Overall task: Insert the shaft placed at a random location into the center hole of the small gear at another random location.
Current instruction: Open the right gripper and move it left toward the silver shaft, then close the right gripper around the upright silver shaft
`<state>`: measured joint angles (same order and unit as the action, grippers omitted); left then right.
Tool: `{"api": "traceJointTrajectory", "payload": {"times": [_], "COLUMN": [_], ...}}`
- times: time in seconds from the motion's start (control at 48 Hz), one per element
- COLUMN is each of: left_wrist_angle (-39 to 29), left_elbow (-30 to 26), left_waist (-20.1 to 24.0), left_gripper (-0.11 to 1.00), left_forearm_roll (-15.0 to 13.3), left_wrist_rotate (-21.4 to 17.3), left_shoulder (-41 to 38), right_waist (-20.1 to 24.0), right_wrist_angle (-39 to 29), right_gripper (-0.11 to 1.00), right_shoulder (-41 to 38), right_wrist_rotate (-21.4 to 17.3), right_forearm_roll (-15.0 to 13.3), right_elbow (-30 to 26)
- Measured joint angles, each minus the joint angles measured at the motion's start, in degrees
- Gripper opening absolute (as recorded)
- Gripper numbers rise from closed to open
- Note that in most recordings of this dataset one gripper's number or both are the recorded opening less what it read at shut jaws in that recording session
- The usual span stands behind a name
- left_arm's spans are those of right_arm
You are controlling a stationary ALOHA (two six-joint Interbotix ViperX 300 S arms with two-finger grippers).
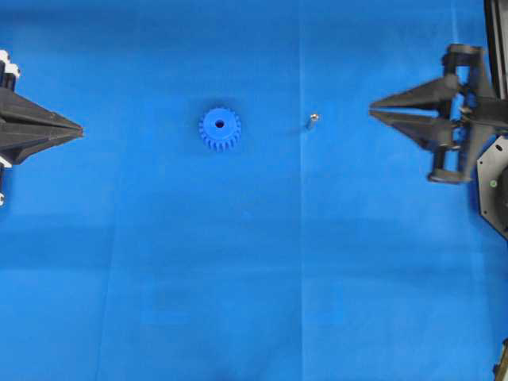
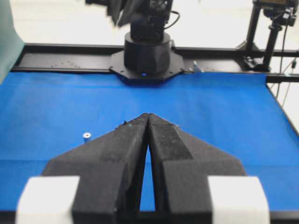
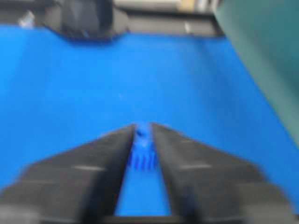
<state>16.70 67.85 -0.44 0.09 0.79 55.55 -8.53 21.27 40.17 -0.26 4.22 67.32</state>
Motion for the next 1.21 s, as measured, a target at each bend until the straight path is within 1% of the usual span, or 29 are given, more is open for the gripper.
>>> {"api": "traceJointTrajectory", "payload": {"times": [0.125, 0.146, 0.167, 0.188, 0.229, 0.271, 0.375, 0.542, 0.729, 0.855, 1.0, 1.209], "left_wrist_angle": [0.1, 0.1, 0.1, 0.1, 0.1, 0.1, 0.1, 0.1, 0.1, 0.1, 0.1, 0.0], "left_elbow": [0.0, 0.0, -0.1, 0.0, -0.1, 0.0, -0.1, -0.1, 0.0, 0.0, 0.0, 0.1], "left_waist": [-0.1, -0.1, 0.0, -0.1, -0.1, -0.1, -0.1, 0.0, 0.0, -0.1, -0.1, -0.1], "left_gripper": [0.0, 0.0, 0.0, 0.0, 0.0, 0.0, 0.0, 0.0, 0.0, 0.0, 0.0, 0.0], "left_forearm_roll": [0.0, 0.0, 0.0, 0.0, 0.0, 0.0, 0.0, 0.0, 0.0, -0.1, 0.0, 0.0], "left_wrist_rotate": [0.0, 0.0, 0.0, 0.0, 0.0, 0.0, 0.0, 0.0, 0.0, 0.0, 0.0, 0.0], "left_shoulder": [0.0, 0.0, 0.0, 0.0, 0.0, 0.0, 0.0, 0.1, 0.4, 0.4, 0.6, 1.0], "right_waist": [-1.5, -1.8, -1.8, -2.0, -2.3, -2.4, -2.5, -2.5, -2.6, -2.6, -2.6, -2.6], "right_wrist_angle": [2.7, 3.3, 4.0, 4.7, 6.4, 7.9, 11.0, 15.9, 19.9, 21.3, 22.5, 22.7], "right_gripper": [0.74, 0.79, 0.81, 0.8, 0.75, 0.72, 0.73, 0.74, 0.74, 0.74, 0.73, 0.7], "right_shoulder": [-6.1, -7.2, -8.2, -9.3, -11.9, -14.2, -19.8, -28.2, -35.7, -39.6, -43.2, -43.8], "right_wrist_rotate": [0.0, 0.0, 0.0, 0.0, 0.0, 0.0, 0.0, 0.0, 0.0, 0.0, -0.1, -0.1], "right_forearm_roll": [1.4, 1.6, 1.7, 1.8, 1.8, 2.0, 3.0, 5.4, 7.1, 8.5, 9.4, 9.8], "right_elbow": [0.0, 0.0, 0.1, 0.0, 0.0, 0.0, 0.0, -0.7, -2.1, -2.9, -3.6, -3.7]}}
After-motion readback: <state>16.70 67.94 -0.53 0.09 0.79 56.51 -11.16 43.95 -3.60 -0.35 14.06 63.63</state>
